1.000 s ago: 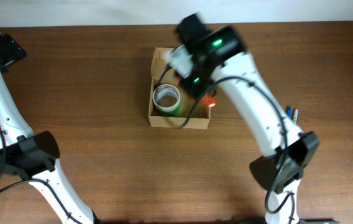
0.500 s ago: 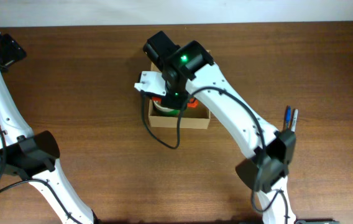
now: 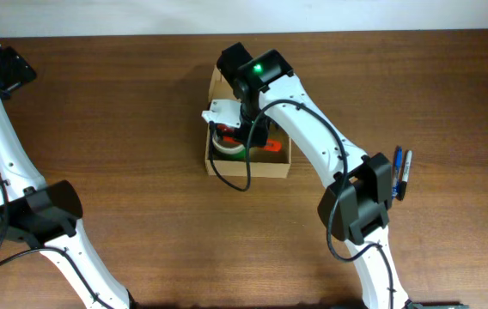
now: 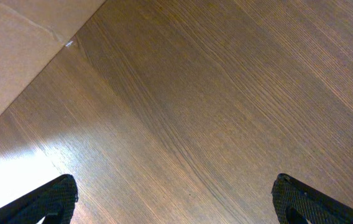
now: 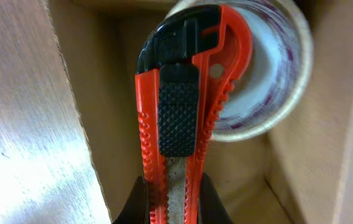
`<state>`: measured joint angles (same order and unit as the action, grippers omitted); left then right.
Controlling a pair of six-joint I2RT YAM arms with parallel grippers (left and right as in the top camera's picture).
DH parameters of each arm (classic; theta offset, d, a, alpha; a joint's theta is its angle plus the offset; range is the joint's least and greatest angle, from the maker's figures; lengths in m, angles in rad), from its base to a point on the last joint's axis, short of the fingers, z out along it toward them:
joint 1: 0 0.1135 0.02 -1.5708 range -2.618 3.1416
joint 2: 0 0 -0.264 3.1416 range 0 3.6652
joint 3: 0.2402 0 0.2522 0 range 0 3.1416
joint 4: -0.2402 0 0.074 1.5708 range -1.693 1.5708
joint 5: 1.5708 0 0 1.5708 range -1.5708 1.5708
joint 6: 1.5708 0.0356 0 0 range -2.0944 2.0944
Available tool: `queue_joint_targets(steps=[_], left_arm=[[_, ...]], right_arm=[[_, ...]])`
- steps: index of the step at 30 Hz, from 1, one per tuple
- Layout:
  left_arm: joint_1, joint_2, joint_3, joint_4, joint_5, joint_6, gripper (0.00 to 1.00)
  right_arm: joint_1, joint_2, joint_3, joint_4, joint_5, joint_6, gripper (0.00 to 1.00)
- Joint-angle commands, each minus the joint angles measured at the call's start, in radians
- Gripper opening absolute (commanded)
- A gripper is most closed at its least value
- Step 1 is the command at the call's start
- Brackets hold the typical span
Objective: Pack container
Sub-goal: 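Carry the orange box cutter into the box and release it, then move the right gripper to the blue pen and grasp it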
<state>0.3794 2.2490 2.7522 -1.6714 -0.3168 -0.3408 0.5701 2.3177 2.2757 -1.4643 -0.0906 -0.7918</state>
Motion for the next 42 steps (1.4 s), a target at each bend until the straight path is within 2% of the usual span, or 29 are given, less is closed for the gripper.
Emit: queue_joint_targets(steps=[1,19,24,27,29,32,42], left_arm=[[0.007,-0.027,-0.005,0.002,0.004,-0.013,1.0],[0.007,-0.027,-0.005,0.002,0.004,-0.013,1.0],[0.007,-0.027,-0.005,0.002,0.005,-0.013,1.0],[0.007,-0.027,-0.005,0.002,0.005,-0.013,1.0],[0.007,-0.027,-0.005,0.002,0.004,-0.013,1.0],[0.007,-0.027,-0.005,0.002,0.004,-0.013,1.0],[0.007,-0.027,-0.005,0.002,0.004,-0.013,1.0]], right_arm=[[0.007,0.035,0.011,-0.013,-0.066,-0.012,0.04],[0.006,0.076,0.011,-0.048,-0.083,-0.012,0.05],[0.007,0.076,0.011,-0.051,-0.083,-0.004,0.21],[0.007,0.076,0.011,-0.051,-0.081,-0.001,0.26],[0.007,0.076,0.011,-0.051,-0.082,-0.001,0.34],[0.007,0.076,0.011,-0.05,-0.077,0.005,0.4],[0.007,0.042,0.013,-0.013,-0.02,0.078,0.42]])
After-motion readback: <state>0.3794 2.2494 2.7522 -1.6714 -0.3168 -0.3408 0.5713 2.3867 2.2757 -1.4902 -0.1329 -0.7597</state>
